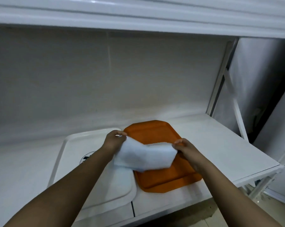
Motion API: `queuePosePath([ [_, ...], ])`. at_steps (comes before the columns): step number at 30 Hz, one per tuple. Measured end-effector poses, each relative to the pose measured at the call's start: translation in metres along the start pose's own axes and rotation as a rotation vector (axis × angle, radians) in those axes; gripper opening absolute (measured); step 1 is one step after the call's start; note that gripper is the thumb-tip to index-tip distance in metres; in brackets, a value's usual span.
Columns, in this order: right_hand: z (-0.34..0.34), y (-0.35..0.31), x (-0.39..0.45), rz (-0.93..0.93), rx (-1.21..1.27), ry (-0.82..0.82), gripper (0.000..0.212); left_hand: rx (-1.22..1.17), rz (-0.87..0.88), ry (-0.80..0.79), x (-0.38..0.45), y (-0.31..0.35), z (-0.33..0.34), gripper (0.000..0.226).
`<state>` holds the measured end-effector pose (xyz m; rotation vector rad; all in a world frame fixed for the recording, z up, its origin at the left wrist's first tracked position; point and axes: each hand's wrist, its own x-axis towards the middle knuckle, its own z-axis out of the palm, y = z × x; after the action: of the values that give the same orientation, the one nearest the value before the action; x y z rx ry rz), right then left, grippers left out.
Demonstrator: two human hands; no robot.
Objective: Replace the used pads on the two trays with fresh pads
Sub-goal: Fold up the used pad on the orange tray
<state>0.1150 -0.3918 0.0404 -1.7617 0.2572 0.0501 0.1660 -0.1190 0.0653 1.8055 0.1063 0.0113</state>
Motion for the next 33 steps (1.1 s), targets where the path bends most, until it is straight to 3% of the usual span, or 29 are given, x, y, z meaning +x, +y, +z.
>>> queuePosePath([
  [1,0.002,-0.007,-0.003,-0.038,0.065,0.02,0.007,-0.027,-0.008,-0.055,-0.004,0.005,-0.007,0.008],
  [5,0.007,-0.034,-0.013,-0.113,0.149,0.049,0.018,0.021,0.076,-0.219,-0.013,0.012,-0.022,0.034],
  [9,0.009,-0.048,-0.022,-0.206,0.077,0.044,0.027,0.143,0.2,-0.191,-0.019,0.018,-0.024,0.033],
  [17,0.017,-0.056,-0.035,-0.366,0.001,0.224,0.032,0.193,0.271,-0.063,-0.027,0.025,-0.029,0.025],
  [20,0.017,-0.058,-0.033,-0.371,-0.045,0.253,0.03,0.207,0.264,-0.105,-0.029,0.027,-0.031,0.024],
  [24,0.012,-0.058,-0.03,-0.349,-0.233,0.204,0.034,0.402,0.261,-0.16,-0.03,0.029,-0.035,0.027],
  [28,0.01,-0.059,-0.032,-0.436,-0.37,0.229,0.02,0.464,0.289,-0.134,-0.031,0.03,-0.04,0.005],
  [31,0.007,-0.061,-0.033,-0.456,-0.393,0.216,0.006,0.483,0.308,-0.151,-0.03,0.032,-0.044,0.027],
  [33,0.004,-0.063,-0.033,-0.429,-0.378,0.178,0.006,0.454,0.27,-0.191,-0.028,0.031,-0.049,0.029],
])
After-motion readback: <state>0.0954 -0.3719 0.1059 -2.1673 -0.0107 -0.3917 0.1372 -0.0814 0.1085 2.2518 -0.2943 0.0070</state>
